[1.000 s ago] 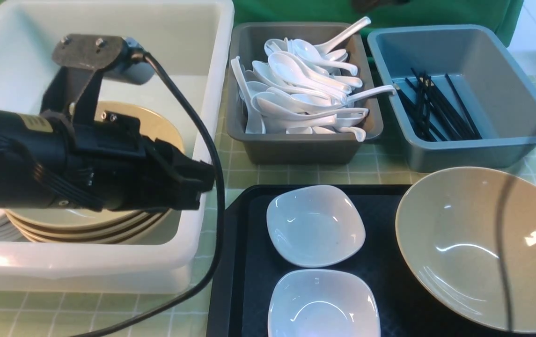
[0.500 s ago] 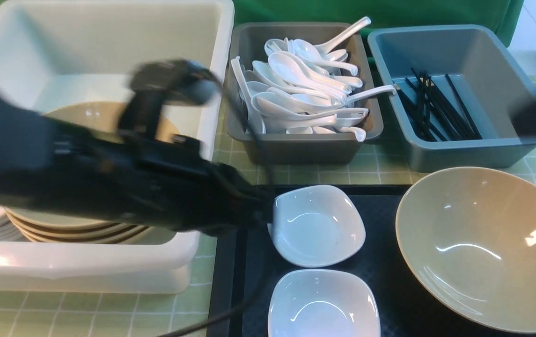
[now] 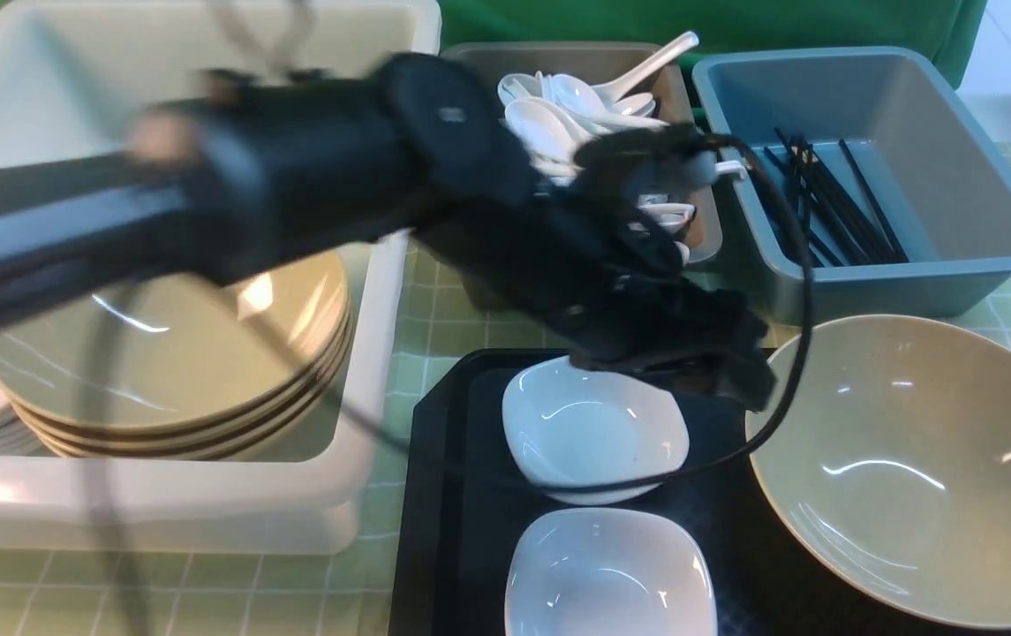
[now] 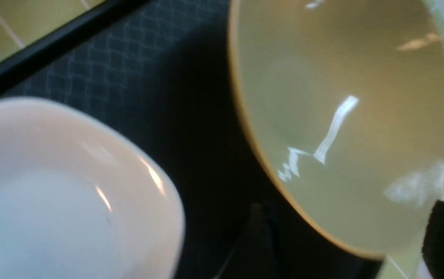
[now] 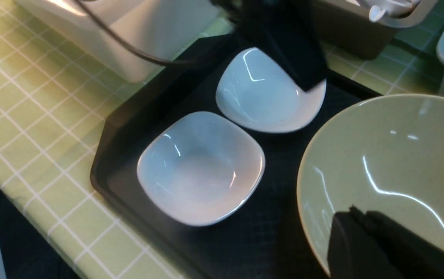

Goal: On green table put chopsticks spoon bowls plates into blue grey white boxes.
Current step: 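Grasp the large bowl on the tray by its rim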

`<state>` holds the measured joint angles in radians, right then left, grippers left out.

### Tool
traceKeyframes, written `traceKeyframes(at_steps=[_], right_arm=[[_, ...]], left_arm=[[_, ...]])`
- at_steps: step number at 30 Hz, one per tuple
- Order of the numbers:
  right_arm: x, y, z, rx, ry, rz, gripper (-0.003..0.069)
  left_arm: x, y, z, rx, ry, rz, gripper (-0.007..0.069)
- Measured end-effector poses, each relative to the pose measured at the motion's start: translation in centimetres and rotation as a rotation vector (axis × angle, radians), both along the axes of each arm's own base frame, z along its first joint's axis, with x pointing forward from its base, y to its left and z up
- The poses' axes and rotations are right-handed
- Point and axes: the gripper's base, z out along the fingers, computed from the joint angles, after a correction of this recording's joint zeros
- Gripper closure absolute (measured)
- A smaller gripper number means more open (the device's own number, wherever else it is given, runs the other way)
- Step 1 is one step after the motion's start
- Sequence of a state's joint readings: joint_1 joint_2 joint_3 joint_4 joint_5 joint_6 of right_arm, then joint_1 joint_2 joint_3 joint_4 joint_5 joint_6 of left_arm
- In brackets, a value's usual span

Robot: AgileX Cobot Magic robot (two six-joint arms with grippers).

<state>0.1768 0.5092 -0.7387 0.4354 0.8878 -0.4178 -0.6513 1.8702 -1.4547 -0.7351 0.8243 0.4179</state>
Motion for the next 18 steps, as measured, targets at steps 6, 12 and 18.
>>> traceKeyframes(at_steps=[6, 12, 18], right_arm=[[0.0, 0.0, -0.1, -0.009, 0.0, 0.004, 0.0634], [0.0, -0.2, -0.2, -0.049, -0.001, 0.01, 0.0629], [0.0, -0.4, -0.4, -0.077, -0.001, 0.004, 0.0622]], left_arm=[[3.3, -2.8, -4.7, 0.039, 0.077, -0.023, 0.0102], [4.6, -4.3, -6.9, 0.009, 0.118, -0.06, 0.0242], [4.6, -4.7, -6.0, -0.017, 0.12, -0.104, 0.0573]])
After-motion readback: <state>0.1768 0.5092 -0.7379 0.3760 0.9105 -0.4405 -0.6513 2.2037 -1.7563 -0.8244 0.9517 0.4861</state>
